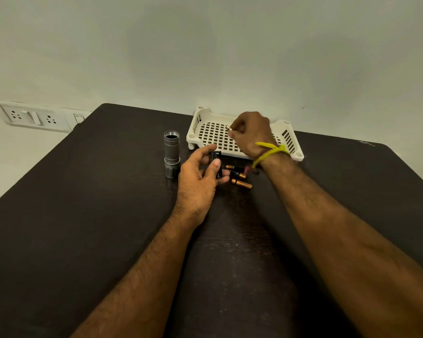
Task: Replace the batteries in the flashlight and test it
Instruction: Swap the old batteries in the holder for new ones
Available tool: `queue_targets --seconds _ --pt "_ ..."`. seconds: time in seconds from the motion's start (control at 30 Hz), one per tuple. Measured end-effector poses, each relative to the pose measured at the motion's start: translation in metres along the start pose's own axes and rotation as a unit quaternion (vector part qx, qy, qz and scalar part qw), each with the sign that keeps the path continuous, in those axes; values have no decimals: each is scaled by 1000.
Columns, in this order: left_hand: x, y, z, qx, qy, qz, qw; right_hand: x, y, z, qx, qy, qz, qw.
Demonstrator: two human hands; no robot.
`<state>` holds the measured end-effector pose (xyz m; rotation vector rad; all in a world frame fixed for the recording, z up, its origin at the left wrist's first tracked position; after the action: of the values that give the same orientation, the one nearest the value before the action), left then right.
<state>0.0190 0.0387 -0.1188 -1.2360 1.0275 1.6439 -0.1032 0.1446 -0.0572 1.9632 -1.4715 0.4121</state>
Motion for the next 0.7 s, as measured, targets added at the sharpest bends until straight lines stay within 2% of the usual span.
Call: queue_targets --seconds 0.03,0.1,0.17,0.27,0.33,0.47,0.7 --pt "-1 0 0 5 5 4 1000 -1 -13 -6 -31 64 -3 997" --pt "-1 -1 0 19 12 11 1000 -2 -43 -14 -43 205 -4 978" --pt "-2 -3 -1 40 20 19 999 -6 -75 -17 -39 330 8 943" --pt "-4 -6 -1 72 41 36 996 -14 -110 -13 -56 459 34 886" --pt "-5 -8 0 91 56 42 993 -21 -118 -9 -78 497 41 863" --pt "-9 -11 -2 115 44 31 992 -27 -117 -12 -135 520 16 843" --pt "-11 -11 -3 125 25 26 992 -28 -116 -9 -128 520 5 844"
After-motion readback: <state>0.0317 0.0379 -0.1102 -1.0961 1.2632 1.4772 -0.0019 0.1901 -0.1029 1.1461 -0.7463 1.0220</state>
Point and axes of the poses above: each hand's wrist, its own y-axis towards the middle knuckle, its own z-axis out of the palm, x = y × z, the point moved 1 cm from there along y, towards the middle knuckle, and after that the axes turned 6 degrees about y, right-handed, at the moved point
